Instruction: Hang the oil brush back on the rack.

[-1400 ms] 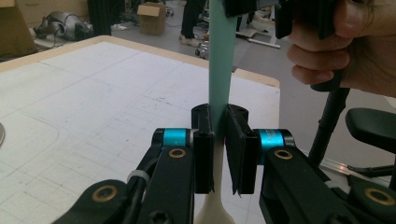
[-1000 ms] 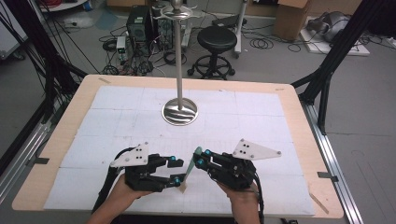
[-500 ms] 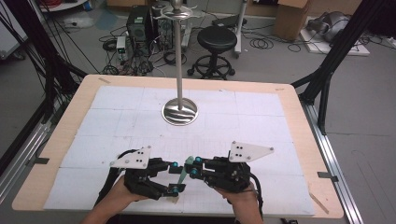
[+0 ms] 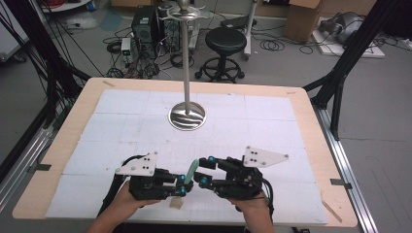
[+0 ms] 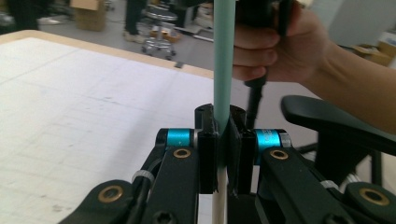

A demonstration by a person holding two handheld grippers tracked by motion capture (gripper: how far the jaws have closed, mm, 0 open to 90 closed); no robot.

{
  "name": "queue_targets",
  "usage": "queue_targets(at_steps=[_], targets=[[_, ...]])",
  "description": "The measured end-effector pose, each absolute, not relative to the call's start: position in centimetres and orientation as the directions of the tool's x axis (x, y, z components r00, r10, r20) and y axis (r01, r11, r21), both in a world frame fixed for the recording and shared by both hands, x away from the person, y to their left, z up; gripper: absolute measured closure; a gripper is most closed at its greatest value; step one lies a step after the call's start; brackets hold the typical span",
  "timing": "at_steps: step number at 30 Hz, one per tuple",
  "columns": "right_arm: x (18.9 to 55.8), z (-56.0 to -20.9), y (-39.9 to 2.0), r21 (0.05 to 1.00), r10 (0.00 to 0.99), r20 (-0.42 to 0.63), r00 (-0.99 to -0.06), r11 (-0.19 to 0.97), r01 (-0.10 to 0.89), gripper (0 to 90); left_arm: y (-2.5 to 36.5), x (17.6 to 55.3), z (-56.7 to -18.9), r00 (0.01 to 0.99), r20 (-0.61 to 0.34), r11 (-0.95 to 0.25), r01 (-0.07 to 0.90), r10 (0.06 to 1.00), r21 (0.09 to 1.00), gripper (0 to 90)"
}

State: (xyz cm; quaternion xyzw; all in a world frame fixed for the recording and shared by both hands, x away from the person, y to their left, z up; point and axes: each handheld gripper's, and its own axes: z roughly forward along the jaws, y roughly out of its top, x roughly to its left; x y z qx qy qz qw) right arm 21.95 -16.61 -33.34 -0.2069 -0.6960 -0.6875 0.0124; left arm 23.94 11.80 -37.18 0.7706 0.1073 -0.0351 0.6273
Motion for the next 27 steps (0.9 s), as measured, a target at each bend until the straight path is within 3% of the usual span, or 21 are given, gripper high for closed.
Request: queue_targets(at_steps=[2,5,12,19,27], targets=[[21.6,-33.4,-18.0,0.955,0.327,0.295,-0.898,-0.060,0.292,40.7,12.2,24.3,-37.0,0.970,-0.185,-0.183,0.212,0.155,0.960,83.8],[20.7,-33.7,-20.4,0.961,0.431,0.271,-0.861,-0.074,0.266,36.9,12.9,25.2,-36.6,0.956,-0.195,-0.149,0.230,0.219,0.962,83.9],[18.5,-34.9,-24.9,0.974,0.701,0.145,-0.698,0.023,0.225,20.3,14.4,27.9,-34.9,0.911,-0.246,-0.047,0.277,0.331,0.960,84.0],[17.6,-36.9,-26.8,0.961,0.774,0.118,-0.622,0.070,0.269,18.6,14.6,30.6,-32.3,0.901,-0.231,-0.020,0.256,0.367,0.966,84.0],[17.5,-37.2,-27.7,0.960,0.789,0.097,-0.607,0.087,0.266,18.6,14.3,33.4,-30.1,0.892,-0.262,0.041,0.265,0.369,0.963,84.0]])
